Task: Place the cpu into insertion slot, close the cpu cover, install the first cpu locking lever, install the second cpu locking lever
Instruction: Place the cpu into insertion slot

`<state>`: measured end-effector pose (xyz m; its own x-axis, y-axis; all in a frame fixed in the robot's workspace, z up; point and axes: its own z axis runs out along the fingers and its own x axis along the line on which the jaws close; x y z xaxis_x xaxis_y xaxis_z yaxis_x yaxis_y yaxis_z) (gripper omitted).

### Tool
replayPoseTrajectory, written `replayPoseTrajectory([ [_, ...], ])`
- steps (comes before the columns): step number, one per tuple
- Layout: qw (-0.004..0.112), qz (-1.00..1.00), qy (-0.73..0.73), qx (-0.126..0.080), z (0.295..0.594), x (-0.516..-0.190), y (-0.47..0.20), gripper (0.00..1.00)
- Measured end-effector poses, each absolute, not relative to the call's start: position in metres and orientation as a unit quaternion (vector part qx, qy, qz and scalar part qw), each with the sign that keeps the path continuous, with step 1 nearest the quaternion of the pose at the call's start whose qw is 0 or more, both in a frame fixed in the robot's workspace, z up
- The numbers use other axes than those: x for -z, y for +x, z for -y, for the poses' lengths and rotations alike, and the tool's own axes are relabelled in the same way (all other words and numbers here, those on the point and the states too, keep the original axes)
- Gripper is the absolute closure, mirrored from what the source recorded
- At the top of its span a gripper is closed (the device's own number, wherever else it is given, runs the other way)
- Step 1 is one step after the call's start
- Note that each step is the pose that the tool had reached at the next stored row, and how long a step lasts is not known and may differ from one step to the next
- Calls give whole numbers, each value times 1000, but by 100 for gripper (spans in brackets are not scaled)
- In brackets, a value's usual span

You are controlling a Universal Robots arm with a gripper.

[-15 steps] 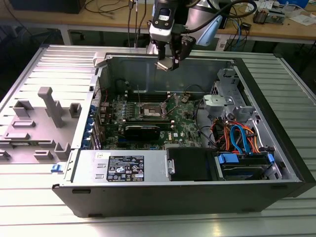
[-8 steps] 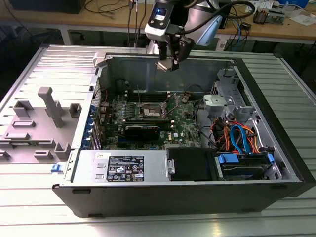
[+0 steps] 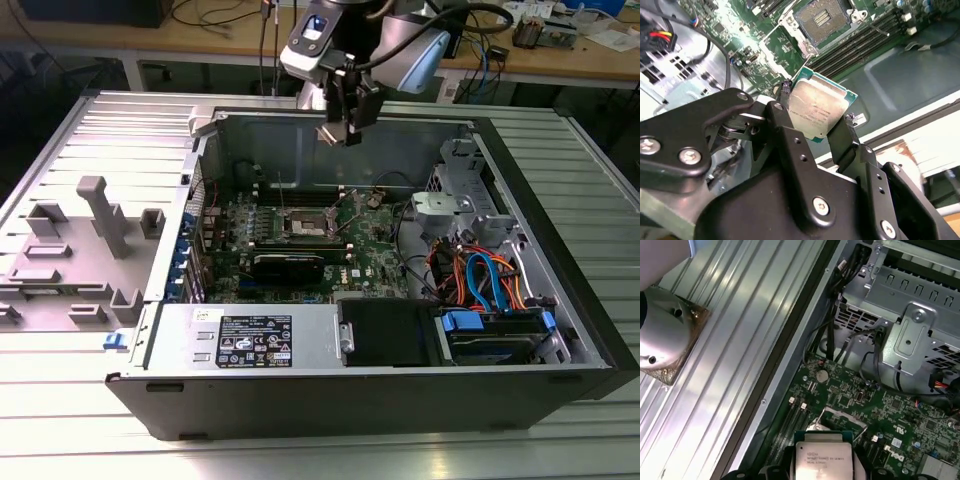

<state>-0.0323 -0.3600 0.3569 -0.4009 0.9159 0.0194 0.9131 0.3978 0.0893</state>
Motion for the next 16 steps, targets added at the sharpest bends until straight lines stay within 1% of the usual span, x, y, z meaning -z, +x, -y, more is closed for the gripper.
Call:
replayPoseTrajectory([
  [11,20,-784,619,-41,360,-355,-32,45],
  [16,21,-779,626,-41,360,-355,-32,45],
])
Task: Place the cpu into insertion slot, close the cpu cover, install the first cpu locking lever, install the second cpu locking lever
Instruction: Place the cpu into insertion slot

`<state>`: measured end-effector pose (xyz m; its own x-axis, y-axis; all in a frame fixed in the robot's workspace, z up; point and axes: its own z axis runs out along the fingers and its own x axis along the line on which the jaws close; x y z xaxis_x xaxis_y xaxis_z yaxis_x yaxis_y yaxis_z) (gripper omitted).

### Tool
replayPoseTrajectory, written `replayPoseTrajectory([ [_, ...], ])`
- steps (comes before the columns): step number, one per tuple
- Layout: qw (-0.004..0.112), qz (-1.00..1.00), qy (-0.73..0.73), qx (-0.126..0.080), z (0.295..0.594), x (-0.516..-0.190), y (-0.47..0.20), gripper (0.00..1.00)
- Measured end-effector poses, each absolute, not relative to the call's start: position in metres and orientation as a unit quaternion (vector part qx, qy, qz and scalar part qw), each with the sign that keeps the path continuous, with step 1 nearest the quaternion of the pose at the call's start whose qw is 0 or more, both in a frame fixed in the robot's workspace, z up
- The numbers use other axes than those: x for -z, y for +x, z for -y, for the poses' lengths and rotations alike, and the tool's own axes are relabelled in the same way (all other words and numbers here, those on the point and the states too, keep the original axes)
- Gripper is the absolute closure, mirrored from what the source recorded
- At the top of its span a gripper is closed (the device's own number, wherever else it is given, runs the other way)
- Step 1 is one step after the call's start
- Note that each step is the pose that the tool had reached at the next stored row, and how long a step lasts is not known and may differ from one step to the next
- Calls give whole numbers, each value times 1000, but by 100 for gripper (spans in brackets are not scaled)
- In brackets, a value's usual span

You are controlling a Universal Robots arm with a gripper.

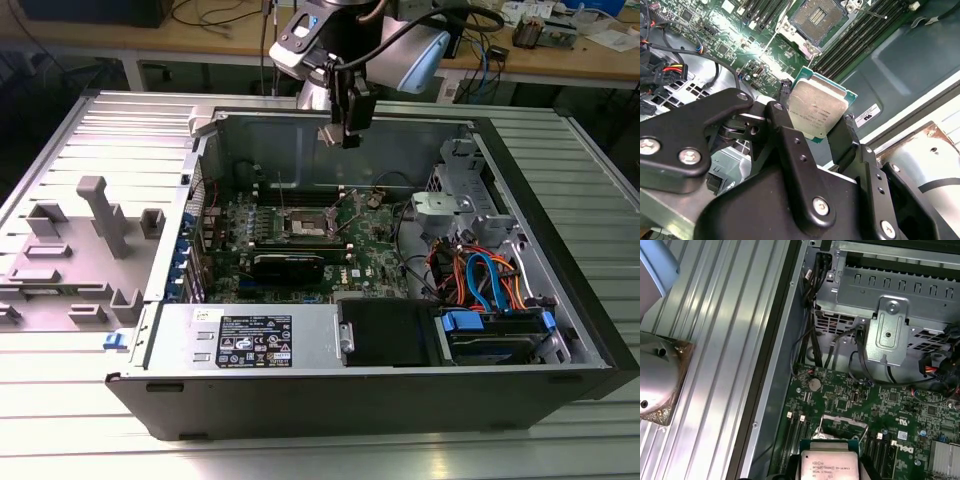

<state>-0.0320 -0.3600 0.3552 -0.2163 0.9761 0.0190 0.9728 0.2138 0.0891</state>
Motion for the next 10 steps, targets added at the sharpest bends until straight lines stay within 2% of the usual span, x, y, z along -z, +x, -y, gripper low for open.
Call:
replayPoseTrajectory([
  [10,21,-779,626,-41,364,-355,-32,45],
])
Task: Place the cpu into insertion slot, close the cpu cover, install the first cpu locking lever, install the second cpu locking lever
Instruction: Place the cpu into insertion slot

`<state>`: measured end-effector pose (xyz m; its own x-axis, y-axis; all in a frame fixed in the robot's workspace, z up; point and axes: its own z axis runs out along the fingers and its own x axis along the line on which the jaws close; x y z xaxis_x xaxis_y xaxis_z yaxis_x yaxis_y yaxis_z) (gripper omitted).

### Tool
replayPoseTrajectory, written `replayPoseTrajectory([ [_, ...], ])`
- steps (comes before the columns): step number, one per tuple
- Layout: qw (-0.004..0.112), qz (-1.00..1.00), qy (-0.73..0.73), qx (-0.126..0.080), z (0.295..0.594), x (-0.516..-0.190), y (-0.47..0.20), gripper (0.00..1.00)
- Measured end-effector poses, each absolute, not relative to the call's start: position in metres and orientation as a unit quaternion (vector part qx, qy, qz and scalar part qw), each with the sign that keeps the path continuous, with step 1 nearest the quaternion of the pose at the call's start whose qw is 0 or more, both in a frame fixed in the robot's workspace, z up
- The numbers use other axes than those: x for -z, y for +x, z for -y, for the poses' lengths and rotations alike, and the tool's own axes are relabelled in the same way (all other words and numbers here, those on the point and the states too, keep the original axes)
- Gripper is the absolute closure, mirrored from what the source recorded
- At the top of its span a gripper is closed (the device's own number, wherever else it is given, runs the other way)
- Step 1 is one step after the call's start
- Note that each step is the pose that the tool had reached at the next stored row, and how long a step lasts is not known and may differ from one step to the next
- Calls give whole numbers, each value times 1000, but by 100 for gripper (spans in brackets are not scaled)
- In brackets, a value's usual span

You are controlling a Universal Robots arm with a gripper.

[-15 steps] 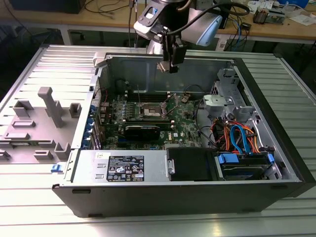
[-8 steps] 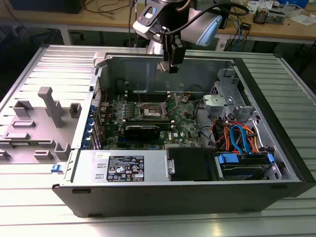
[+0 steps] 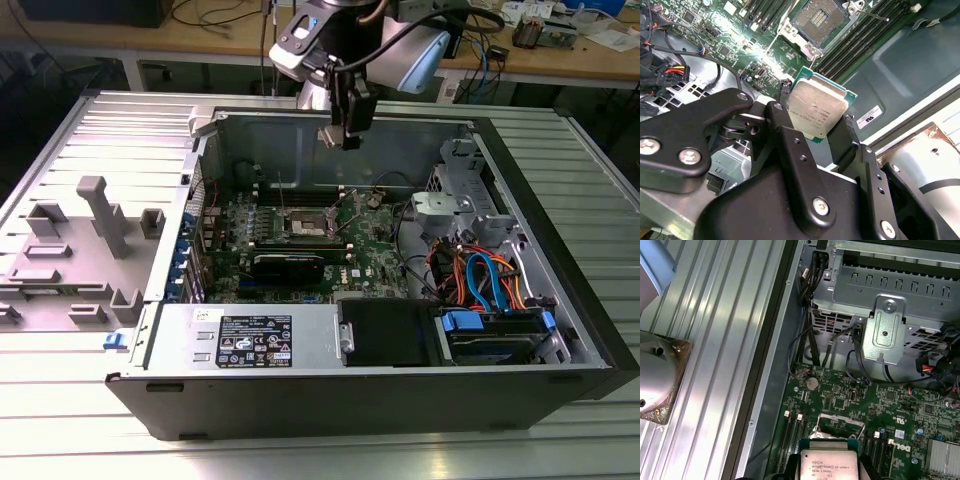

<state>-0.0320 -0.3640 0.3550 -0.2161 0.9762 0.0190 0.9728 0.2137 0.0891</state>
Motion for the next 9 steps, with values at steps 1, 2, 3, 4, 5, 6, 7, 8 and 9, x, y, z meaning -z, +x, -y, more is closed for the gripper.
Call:
replayPoseTrajectory([
  [1,21,-779,626,-41,365,-355,-32,45],
  [2,21,-779,626,-41,365,-355,-32,45],
  [3,21,-779,626,-41,366,-355,-32,45],
  [4,21,-778,627,-41,366,-355,-32,45],
  [5,21,-776,629,-41,366,-355,-32,45],
  [6,21,-773,633,-40,366,-354,-32,45],
  [7,21,-767,640,-40,366,-354,-32,45],
  [8,21,-763,645,-40,366,-354,-32,45],
  [9,21,-758,651,-40,366,-353,-32,45],
])
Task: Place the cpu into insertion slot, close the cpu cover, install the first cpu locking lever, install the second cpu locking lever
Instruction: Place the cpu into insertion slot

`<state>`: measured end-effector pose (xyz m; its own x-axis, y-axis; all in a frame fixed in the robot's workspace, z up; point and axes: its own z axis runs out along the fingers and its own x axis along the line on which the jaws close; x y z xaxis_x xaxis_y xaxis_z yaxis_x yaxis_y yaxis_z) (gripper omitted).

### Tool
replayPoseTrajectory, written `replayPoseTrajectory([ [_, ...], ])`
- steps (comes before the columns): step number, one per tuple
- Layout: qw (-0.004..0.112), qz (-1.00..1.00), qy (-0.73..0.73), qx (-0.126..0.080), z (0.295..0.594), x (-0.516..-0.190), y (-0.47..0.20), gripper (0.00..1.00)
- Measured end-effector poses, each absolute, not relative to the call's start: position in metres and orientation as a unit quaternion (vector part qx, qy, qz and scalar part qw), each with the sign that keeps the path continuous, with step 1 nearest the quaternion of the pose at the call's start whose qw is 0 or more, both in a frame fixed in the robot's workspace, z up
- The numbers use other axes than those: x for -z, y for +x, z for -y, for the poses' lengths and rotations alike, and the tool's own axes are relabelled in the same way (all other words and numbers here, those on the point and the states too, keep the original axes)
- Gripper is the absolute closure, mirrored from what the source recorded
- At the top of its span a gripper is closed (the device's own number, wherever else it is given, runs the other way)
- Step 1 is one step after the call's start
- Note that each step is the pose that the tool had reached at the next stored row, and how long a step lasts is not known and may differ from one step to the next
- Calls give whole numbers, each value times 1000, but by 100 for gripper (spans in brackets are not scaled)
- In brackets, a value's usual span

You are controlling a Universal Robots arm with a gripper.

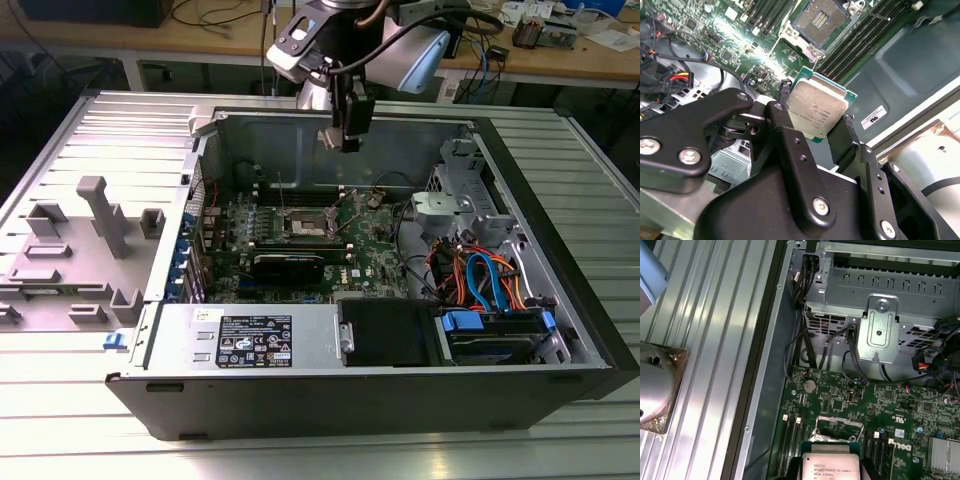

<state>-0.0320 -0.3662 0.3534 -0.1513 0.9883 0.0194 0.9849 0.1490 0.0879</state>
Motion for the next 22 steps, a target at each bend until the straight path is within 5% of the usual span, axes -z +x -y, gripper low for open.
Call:
replayPoseTrajectory([
  [22,26,-681,731,-37,366,-351,-32,45],
])
